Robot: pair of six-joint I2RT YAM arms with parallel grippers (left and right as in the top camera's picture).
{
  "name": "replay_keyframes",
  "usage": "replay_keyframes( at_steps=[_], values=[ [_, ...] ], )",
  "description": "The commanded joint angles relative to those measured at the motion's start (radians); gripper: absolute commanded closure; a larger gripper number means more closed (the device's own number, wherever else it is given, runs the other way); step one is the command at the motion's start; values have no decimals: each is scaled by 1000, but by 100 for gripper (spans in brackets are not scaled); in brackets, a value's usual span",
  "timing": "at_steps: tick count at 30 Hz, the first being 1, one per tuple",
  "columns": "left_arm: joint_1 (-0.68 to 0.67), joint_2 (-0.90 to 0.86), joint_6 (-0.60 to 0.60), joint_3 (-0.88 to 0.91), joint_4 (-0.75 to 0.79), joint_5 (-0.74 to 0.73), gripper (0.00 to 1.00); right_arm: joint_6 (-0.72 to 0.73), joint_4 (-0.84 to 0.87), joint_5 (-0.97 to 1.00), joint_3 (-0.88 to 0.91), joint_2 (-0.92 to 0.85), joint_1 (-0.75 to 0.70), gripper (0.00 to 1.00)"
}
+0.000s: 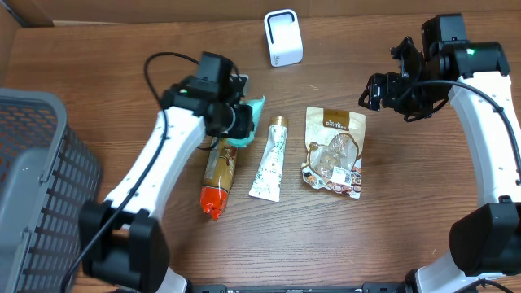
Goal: Scan the item barcode
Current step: 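Lift the wipes pack out and place it between pasta and tube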
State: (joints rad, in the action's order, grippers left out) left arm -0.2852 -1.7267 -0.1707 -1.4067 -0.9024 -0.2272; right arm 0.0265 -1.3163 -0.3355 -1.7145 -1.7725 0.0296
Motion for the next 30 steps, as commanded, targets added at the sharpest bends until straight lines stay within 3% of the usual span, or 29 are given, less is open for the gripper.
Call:
replay_keyframes(
  at_steps=[1, 4, 5, 7, 9, 11, 22, 27, 30],
  values=[
    [-18, -56, -127, -2, -2, 17, 96, 3, 6, 2, 1, -5, 4, 12],
    [-40, -98, -148, -2, -16, 17, 93, 3, 5, 2, 1, -5, 4, 11],
    [-48, -105, -148, -2, -20, 18, 84, 3, 5, 2, 1, -5, 4, 12],
    [-64, -112, -149, -2, -25, 26, 32, 3, 2, 2, 1, -5, 4, 12],
    [-72, -111, -150, -3, -21, 28, 9, 3, 1, 2, 1, -5, 4, 12],
    [-75, -109, -157, -8, -16, 28, 1, 3, 0, 2, 1, -5, 4, 12],
    [-56, 42, -82, -331, -189, 104, 0, 3, -45, 1, 1, -5, 4, 13],
    [-55, 175, -39, -438, -237, 108, 0, 3, -47, -19, 1, -5, 4, 18],
    [-56, 253, -31, -439, -254, 108, 0, 3, -49, -24, 1, -2, 4, 28]
  ],
)
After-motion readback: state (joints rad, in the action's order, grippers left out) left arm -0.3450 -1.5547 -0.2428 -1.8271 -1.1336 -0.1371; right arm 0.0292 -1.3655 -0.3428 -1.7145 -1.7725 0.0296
